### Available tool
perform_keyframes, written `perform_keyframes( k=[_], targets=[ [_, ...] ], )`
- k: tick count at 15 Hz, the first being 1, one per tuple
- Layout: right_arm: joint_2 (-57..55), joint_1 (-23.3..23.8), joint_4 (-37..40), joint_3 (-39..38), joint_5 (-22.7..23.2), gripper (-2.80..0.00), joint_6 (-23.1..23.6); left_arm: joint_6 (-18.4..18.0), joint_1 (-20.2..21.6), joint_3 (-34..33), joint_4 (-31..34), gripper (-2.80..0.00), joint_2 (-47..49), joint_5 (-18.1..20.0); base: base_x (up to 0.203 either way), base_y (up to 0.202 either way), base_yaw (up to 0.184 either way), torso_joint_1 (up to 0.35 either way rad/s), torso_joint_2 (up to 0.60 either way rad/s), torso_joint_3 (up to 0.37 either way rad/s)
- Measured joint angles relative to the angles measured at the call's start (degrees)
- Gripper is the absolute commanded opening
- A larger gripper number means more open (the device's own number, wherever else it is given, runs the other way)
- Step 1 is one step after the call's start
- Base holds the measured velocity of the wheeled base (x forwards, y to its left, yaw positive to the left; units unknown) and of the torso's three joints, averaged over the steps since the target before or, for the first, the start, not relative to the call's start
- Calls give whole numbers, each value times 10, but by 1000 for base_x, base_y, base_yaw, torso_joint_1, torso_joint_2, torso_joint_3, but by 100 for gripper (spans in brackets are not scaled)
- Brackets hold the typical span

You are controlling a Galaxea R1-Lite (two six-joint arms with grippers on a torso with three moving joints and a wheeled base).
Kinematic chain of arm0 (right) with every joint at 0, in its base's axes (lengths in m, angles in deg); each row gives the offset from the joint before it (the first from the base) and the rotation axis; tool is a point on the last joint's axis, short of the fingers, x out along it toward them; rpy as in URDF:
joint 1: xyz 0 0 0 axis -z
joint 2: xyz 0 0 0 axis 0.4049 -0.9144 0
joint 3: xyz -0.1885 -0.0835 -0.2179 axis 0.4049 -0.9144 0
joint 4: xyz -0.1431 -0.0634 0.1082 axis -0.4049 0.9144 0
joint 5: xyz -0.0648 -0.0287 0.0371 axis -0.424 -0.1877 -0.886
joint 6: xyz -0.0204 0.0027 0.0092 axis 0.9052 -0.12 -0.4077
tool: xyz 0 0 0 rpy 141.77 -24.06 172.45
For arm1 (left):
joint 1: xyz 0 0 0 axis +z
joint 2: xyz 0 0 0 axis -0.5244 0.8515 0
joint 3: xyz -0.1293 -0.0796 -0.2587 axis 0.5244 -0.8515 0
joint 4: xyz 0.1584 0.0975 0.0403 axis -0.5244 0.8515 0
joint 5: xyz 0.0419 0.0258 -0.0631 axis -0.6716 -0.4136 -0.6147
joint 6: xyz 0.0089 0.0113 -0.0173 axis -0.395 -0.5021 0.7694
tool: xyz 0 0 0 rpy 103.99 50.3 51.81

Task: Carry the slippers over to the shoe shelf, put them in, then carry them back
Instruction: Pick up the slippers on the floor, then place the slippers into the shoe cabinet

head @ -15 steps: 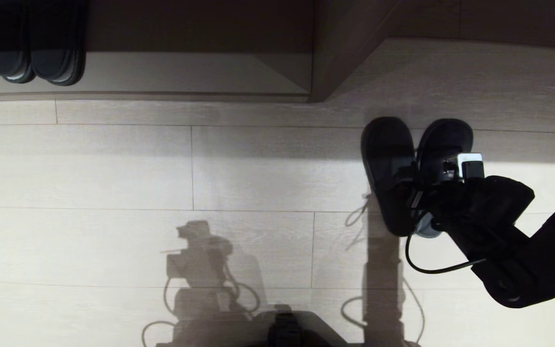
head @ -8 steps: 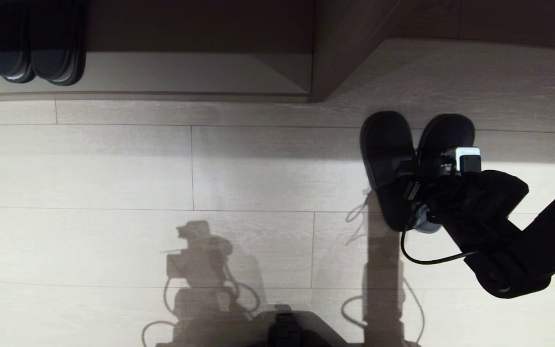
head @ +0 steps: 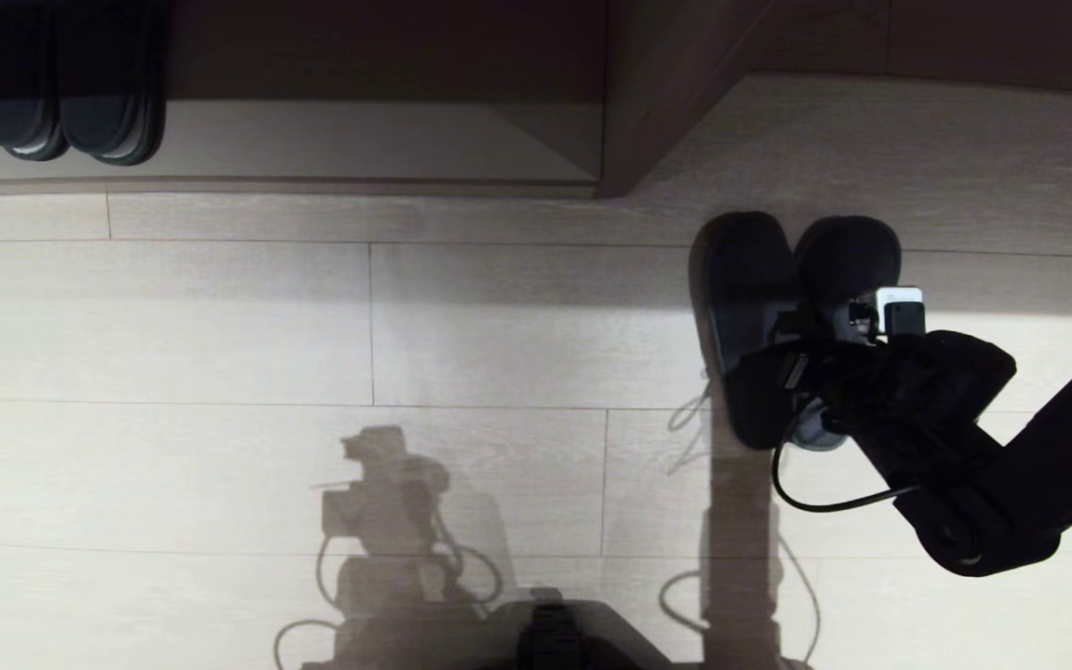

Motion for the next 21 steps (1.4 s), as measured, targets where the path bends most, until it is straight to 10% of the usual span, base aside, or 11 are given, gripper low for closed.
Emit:
perform_keyframes(
  k=[12, 21],
  targets=[
    [284, -29, 159, -155, 28, -280, 10, -2, 0, 0, 0, -280, 0, 0, 0, 0, 0, 0, 0, 0],
    [708, -66, 537, -245, 30, -280, 39, -3, 0, 0, 0, -280, 0, 0, 0, 0, 0, 0, 0, 0]
  ],
)
